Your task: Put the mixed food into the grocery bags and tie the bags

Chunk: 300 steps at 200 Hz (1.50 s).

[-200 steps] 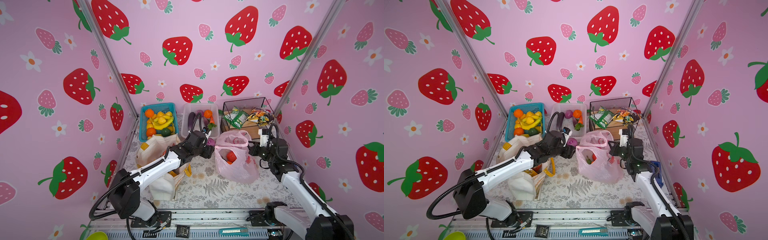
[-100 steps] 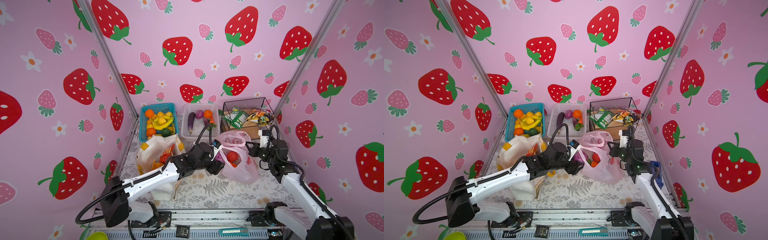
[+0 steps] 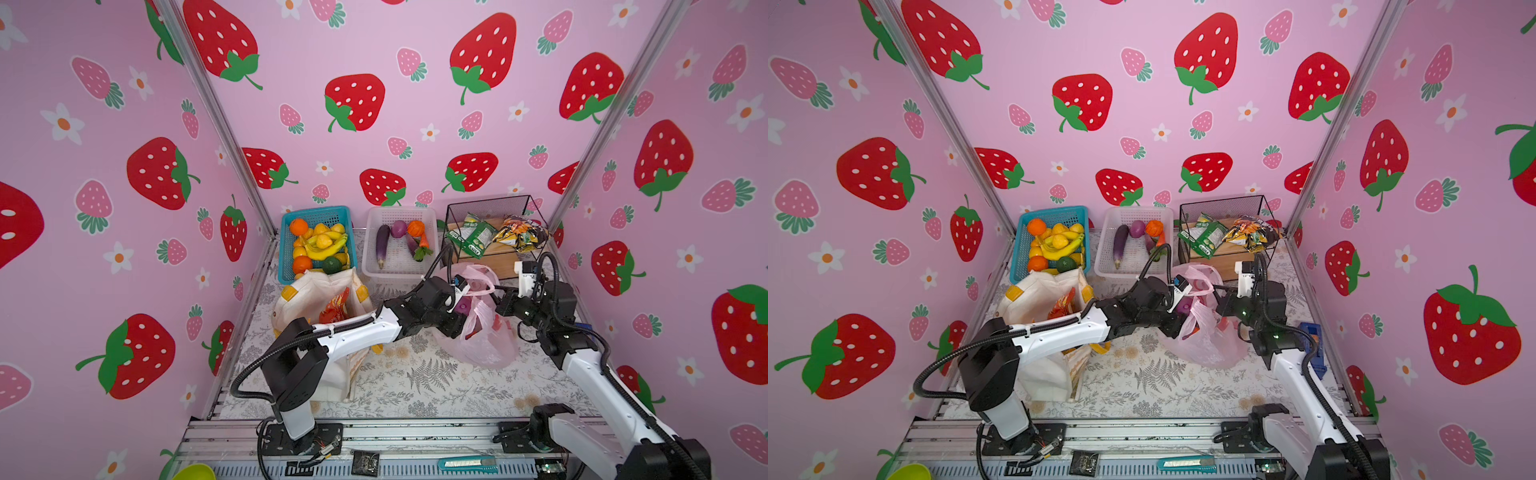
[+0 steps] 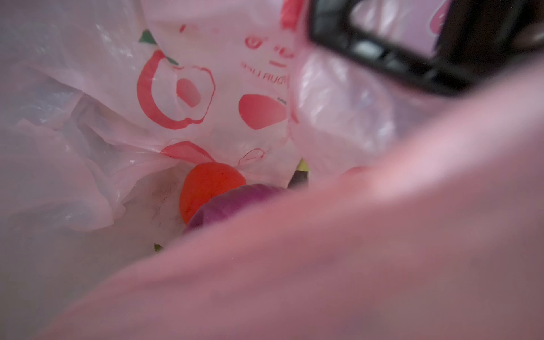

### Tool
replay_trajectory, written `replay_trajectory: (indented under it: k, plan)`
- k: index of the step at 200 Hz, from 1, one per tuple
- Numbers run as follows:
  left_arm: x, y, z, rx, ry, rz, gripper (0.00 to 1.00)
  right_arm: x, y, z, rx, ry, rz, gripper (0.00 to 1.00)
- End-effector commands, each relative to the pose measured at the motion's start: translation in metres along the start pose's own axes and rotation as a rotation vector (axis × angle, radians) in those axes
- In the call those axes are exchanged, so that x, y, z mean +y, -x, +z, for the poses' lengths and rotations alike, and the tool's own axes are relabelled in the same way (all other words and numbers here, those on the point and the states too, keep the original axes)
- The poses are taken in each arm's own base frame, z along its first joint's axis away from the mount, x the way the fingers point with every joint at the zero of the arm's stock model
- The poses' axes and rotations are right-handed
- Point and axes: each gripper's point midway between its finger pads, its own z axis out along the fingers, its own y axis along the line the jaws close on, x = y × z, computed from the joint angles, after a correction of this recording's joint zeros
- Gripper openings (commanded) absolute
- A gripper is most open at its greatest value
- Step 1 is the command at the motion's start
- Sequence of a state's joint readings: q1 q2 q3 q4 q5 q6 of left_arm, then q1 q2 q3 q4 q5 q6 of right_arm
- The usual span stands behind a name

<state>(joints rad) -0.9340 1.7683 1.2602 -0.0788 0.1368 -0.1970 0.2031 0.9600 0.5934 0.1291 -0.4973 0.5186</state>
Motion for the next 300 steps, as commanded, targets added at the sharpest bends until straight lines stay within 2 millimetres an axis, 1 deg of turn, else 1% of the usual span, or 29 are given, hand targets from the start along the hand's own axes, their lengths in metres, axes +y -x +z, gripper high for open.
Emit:
replay_trajectory:
  k: [1, 35, 59, 76, 110, 141, 172, 192, 206, 216, 238, 258, 265, 274, 283, 300]
  plan:
    - [0.007, 0.010, 0.000, -0.052, 0.043, 0.017, 0.54, -0.003, 0.001, -0.004, -0.019, -0.029, -0.030, 0.00]
    - [0.016, -0.008, 0.002, -0.024, 0.082, 0.016, 0.68, -0.008, 0.000, -0.002, -0.020, -0.049, -0.034, 0.00]
    - [0.018, -0.012, -0.005, -0.025, 0.094, 0.018, 0.74, -0.012, -0.004, -0.001, -0.017, -0.062, -0.030, 0.00]
    - [0.019, -0.012, -0.013, -0.032, 0.101, 0.019, 0.77, -0.014, -0.003, 0.000, -0.017, -0.069, -0.033, 0.00]
    - [0.017, -0.008, -0.036, -0.069, 0.093, 0.023, 0.81, -0.014, -0.001, 0.000, -0.020, -0.074, -0.038, 0.00]
    - [0.016, -0.011, -0.054, -0.084, 0.092, 0.033, 0.83, -0.013, 0.000, 0.002, -0.019, -0.068, -0.039, 0.00]
    - [0.021, -0.013, -0.062, -0.077, 0.117, 0.045, 0.85, -0.012, 0.002, 0.002, -0.023, -0.060, -0.036, 0.00]
    - [0.029, -0.011, -0.074, -0.096, 0.164, 0.037, 0.82, -0.013, 0.002, 0.002, -0.021, -0.068, -0.043, 0.00]
    - [0.044, -0.010, -0.082, -0.117, 0.236, -0.002, 0.79, -0.012, 0.002, 0.001, -0.022, -0.067, -0.044, 0.00]
    - [0.053, -0.012, -0.082, -0.112, 0.258, -0.039, 0.78, -0.012, 0.002, 0.002, -0.022, -0.064, -0.041, 0.00]
    - [0.066, -0.017, -0.069, -0.057, 0.260, -0.101, 0.78, -0.010, 0.002, 0.004, -0.020, -0.048, -0.032, 0.00]
    - [0.066, -0.019, -0.051, -0.025, 0.225, -0.131, 0.77, -0.008, 0.004, 0.004, -0.023, -0.039, -0.030, 0.00]
    - [0.064, -0.018, -0.044, -0.024, 0.205, -0.141, 0.75, -0.007, 0.005, 0.004, -0.026, -0.035, -0.031, 0.00]
    - [0.061, -0.014, -0.037, -0.027, 0.175, -0.155, 0.71, -0.006, 0.006, 0.004, -0.028, -0.029, -0.028, 0.00]
    - [0.059, -0.011, -0.033, -0.029, 0.151, -0.166, 0.63, -0.005, 0.006, 0.006, -0.024, -0.019, -0.024, 0.00]
    - [0.050, -0.003, -0.035, -0.048, 0.104, -0.165, 0.41, -0.002, 0.007, 0.009, -0.013, 0.002, -0.018, 0.00]
